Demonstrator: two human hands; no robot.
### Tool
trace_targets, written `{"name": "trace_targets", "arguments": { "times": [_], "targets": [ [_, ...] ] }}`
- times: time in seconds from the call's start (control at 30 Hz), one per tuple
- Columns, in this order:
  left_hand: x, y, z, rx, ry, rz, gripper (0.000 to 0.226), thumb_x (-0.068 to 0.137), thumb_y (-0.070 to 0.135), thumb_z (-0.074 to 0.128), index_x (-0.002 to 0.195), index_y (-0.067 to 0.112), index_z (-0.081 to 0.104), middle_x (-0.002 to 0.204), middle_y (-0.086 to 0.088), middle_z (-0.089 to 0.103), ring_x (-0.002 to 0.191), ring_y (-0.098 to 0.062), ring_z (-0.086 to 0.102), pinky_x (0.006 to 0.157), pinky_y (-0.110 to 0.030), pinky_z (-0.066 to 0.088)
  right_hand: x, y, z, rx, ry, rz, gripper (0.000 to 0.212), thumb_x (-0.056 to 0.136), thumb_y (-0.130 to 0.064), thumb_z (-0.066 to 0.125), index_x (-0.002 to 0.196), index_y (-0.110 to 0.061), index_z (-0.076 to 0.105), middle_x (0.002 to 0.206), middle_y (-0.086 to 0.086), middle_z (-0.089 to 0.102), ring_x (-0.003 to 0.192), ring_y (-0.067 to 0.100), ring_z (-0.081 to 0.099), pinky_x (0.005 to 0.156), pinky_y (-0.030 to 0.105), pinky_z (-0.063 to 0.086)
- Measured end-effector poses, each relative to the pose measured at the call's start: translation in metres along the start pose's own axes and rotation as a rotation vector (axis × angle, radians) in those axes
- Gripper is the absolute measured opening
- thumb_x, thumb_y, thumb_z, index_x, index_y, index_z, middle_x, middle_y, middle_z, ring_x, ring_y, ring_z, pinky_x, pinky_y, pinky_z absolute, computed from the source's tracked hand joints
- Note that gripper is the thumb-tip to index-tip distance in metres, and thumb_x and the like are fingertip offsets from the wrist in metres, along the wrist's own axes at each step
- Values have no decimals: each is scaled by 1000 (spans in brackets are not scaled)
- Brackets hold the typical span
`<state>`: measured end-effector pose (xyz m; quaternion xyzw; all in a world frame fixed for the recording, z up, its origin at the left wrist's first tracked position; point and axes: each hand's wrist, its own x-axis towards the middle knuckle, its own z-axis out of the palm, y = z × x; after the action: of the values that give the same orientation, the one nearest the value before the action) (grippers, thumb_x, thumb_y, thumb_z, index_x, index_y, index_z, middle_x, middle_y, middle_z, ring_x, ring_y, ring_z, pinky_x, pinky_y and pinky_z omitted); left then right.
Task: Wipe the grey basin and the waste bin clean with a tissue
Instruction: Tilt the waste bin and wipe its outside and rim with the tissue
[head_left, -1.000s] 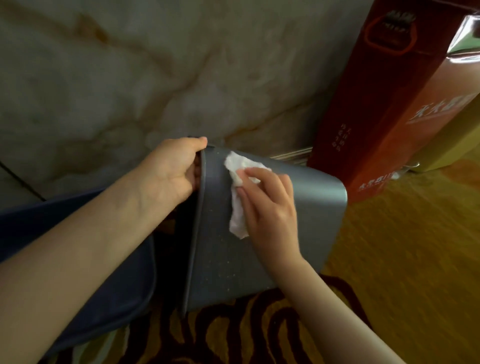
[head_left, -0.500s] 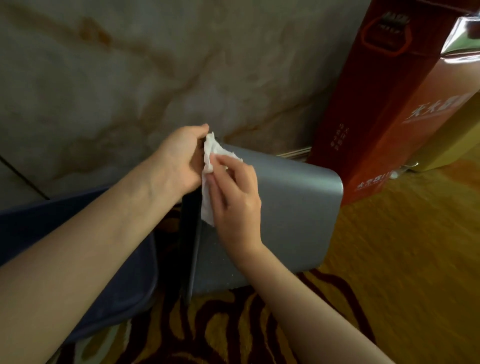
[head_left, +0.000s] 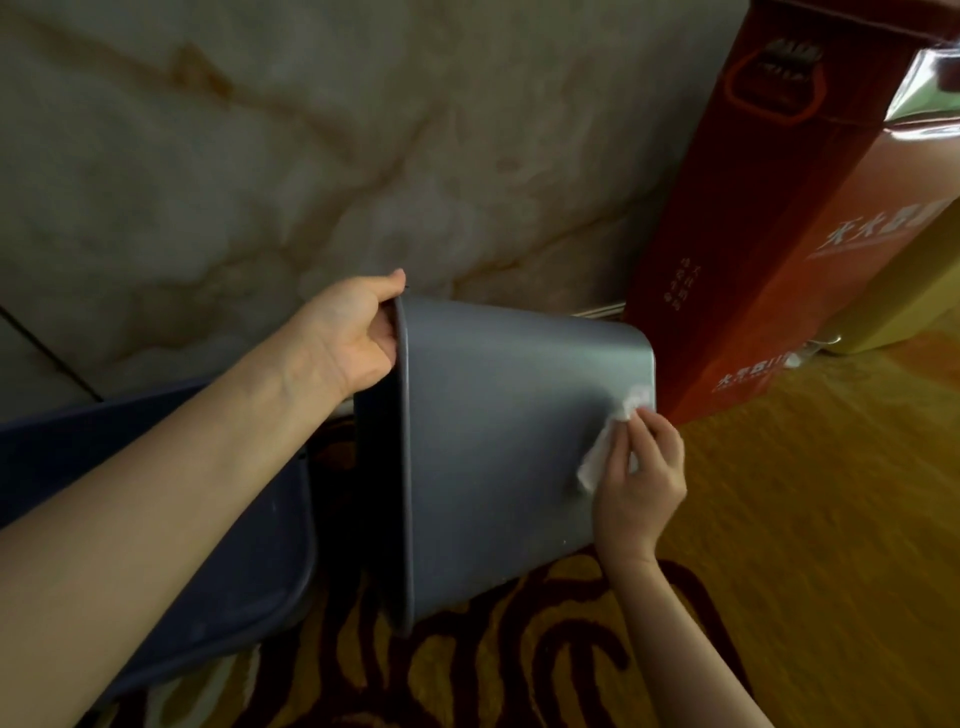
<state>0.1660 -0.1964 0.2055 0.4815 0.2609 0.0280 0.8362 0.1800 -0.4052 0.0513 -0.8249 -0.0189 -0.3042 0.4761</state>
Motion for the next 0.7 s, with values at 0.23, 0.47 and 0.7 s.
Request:
{"name": "trace_targets", "arguments": {
  "times": [0.23,0.47,0.7],
  "targets": [
    [1,-1,7,5,-131,-22,33,96,22,36,70,6,47,59,-15,63,51,-22,68,45,-25,55,-14,-120,45,287,-198,-457,22,88,-8,53,103,2,66,106,17,63,91,23,52,83,18,39],
    [19,-3,15,94,-118,52,15,92,11,44,95,7,58,90,-6,62,80,-14,62,65,-22,56,10,-46,40,96,-92,-398,22,85,3,55,103,1,67,107,19,63,82,29,53,78,27,39],
    [25,-1,24,52,-109,78,13,93,15,46,93,9,58,92,-4,62,81,-13,62,65,-22,56,14,53,13,35,-1,184,19,92,-10,53,104,-3,66,111,11,59,106,25,51,83,0,33]
  ]
}}
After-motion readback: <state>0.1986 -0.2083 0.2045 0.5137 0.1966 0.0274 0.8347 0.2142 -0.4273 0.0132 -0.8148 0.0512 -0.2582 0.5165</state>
